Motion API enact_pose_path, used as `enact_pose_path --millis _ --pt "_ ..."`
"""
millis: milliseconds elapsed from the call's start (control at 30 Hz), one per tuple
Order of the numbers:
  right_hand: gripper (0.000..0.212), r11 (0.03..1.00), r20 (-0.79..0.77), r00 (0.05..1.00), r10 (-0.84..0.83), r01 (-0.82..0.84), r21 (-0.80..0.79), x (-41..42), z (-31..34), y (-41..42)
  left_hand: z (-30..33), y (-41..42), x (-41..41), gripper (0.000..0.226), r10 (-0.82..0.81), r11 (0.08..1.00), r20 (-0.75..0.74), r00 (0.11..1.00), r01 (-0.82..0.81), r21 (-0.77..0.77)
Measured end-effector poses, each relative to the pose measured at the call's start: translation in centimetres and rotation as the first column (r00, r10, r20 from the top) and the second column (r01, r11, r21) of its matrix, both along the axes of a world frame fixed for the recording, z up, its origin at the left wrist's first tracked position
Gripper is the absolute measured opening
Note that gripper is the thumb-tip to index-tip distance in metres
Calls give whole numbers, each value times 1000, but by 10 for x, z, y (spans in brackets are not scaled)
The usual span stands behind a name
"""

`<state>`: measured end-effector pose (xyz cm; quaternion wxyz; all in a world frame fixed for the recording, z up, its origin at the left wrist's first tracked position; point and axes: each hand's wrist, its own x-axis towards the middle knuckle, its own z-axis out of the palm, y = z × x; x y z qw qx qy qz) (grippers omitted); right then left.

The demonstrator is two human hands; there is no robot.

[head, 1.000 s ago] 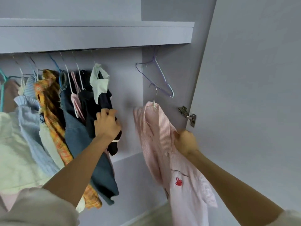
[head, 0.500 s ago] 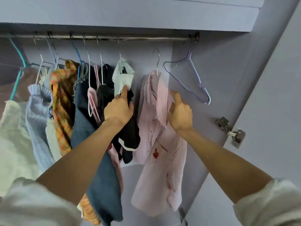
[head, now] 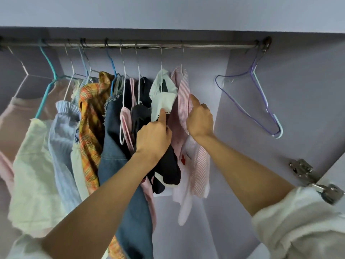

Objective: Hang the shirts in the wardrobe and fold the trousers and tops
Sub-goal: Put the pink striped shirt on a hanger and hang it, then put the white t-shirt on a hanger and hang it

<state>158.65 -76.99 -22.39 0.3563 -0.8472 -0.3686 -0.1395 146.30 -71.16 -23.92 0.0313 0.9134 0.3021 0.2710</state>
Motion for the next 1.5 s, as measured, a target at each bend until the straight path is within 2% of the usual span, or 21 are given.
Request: enact_pose_path --millis 100,267,400,500,600,667,767,867,933,1033,1100,1167,1200,1367,1500 --pt "61 998 -11 999 42 -43 -51 -13 -7 -12 2 -4 -6 56 -4 999 -14 1000 3 -39" --pt "54 991 87 993 78 -68 -120 -54 -15 -62 -1 -32 -43 62 -61 988 -33 998 56 -141" --pt "43 988 45 988 149 -147 -45 -103 -27 -106 -10 -59 -89 54 -70 992 -31 997 66 -104" --pt "32 966 -58 967 250 -253 -52 -148 -46 -135 -22 -83 -144 44 -32 988 -32 999 27 -155" --pt "27 890 -238 883 404 -439 -119 -191 -71 -149 -38 -103 -207 38 77 947 -2 997 -74 -314" --pt "26 815 -352 804 479 -556 -162 -223 -90 -154 -55 -120 -251 36 186 905 -39 982 -186 -383" --pt "23 681 -502 657 563 -712 -168 -279 -120 -161 -88 -158 -326 33 399 791 -85 913 -390 -472" --pt "24 443 -559 485 672 -869 -221 -333 -144 -165 -117 -211 -393 33 664 594 -105 740 -608 -526" --pt "26 286 -581 373 723 -928 -239 -366 -156 -174 -129 -256 -427 33 799 436 -113 591 -698 -568" --pt "27 52 -607 185 773 -972 -230 -415 -170 -197 -142 -331 -465 33 926 193 -149 348 -772 -605" --pt "27 -157 -630 22 776 -961 -228 -463 -178 -226 -145 -397 -494 33 971 1 -189 146 -795 -606" --pt "28 -324 -643 -113 757 -921 -218 -504 -178 -258 -143 -454 -513 32 979 -138 -201 -19 -791 -596" --pt "28 -438 -651 -217 727 -878 -196 -536 -178 -285 -139 -496 -527 32 970 -233 -195 -144 -778 -584" --pt "28 -781 -655 -532 536 -607 -147 -640 -169 -407 -119 -649 -557 28 815 -515 -110 -569 -625 -587" --pt "31 -927 -674 -652 346 -348 -139 -703 -162 -502 -113 -749 -572 26 635 -643 -49 -771 -492 -587"
